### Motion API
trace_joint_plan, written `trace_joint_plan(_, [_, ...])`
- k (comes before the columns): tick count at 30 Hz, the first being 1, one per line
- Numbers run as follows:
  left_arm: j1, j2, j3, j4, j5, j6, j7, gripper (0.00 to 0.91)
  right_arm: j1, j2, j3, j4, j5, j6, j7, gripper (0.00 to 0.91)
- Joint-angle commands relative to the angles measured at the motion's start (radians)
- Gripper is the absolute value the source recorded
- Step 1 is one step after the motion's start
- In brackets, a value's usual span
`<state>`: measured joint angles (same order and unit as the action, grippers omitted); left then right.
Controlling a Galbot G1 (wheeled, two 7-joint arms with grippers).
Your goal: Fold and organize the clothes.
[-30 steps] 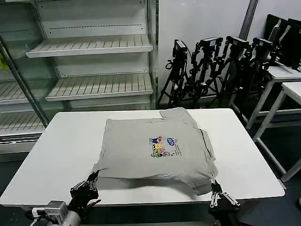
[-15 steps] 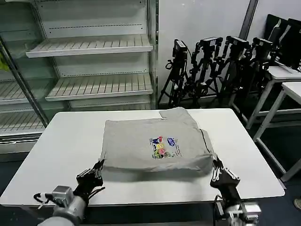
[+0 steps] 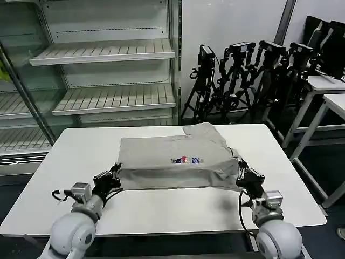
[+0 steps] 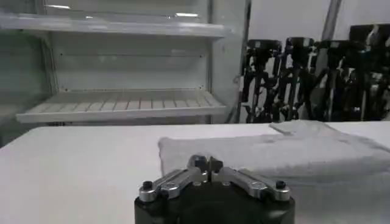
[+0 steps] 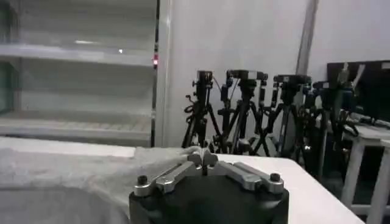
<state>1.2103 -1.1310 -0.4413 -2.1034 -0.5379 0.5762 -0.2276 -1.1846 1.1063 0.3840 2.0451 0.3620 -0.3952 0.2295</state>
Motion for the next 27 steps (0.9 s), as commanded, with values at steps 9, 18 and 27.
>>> trace_joint_plan(9, [-0.137, -0.024, 0.076, 0.199, 0.075, 0.000, 0.011, 0.907, 0.114, 0.031, -0.095, -0.188, -0.048, -0.051, -0.004, 0.907])
trace_joint_plan(18, [-0.012, -0.050, 0.012, 0.101, 0.076, -0.001, 0.010, 0.907, -0.005, 0.055, -0.041, -0.075, -0.070, 0.006, -0.001, 0.907])
trace_joint_plan(27, [0.081, -0.084, -0.018, 0.087, 0.083, -0.010, 0.008, 0.907, -0.126, 0.062, 0.031, -0.010, -0.087, 0.028, 0.001, 0.907])
